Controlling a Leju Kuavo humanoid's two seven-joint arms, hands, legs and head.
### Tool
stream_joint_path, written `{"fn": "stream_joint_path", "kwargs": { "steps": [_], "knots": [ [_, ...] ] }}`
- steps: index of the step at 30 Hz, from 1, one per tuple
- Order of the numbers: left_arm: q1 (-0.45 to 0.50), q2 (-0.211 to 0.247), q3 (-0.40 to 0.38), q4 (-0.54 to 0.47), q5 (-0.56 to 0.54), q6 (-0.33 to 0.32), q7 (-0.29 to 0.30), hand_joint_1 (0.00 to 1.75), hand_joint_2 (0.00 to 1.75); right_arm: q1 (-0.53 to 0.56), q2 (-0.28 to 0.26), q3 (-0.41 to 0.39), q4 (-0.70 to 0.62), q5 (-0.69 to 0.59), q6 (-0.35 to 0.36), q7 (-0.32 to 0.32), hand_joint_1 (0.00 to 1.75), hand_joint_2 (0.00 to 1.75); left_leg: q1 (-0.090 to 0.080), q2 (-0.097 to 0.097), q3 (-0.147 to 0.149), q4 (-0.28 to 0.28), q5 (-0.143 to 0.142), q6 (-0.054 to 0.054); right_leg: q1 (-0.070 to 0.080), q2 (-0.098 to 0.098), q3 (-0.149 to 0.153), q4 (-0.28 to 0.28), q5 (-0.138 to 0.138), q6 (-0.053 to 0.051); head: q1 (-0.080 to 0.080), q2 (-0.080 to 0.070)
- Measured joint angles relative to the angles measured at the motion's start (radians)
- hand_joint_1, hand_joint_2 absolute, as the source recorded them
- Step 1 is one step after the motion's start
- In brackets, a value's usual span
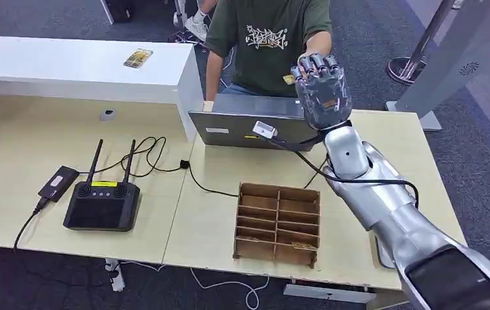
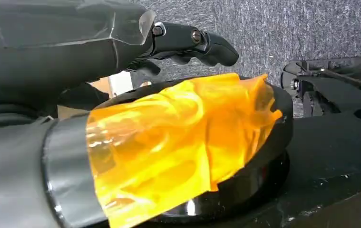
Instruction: Pass the card to the sensor for recognition and then transmit it.
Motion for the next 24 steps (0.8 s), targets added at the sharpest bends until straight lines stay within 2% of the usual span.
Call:
{"fn": "stream_joint_path", "kwargs": {
  "steps": [22, 24],
  "knots": [
    [-0.001, 0.001, 0.000, 0.000, 0.005, -0.003, 0.003, 0.00, 0.00, 0.010, 0.002, -0.019, 0.000, 0.000, 0.000, -0.017, 1.75, 1.75, 0.000, 0.000, 0.000, 0.000, 0.000, 0.000, 0.000, 0.000, 0.000, 0.000, 0.000, 0.000, 0.000, 0.000],
    [-0.001, 0.001, 0.000, 0.000, 0.005, -0.003, 0.003, 0.00, 0.00, 0.014, 0.004, -0.026, 0.000, -0.006, 0.001, -0.033, 1.75, 1.75, 0.000, 0.000, 0.000, 0.000, 0.000, 0.000, 0.000, 0.000, 0.000, 0.000, 0.000, 0.000, 0.000, 0.000]
  ]
}}
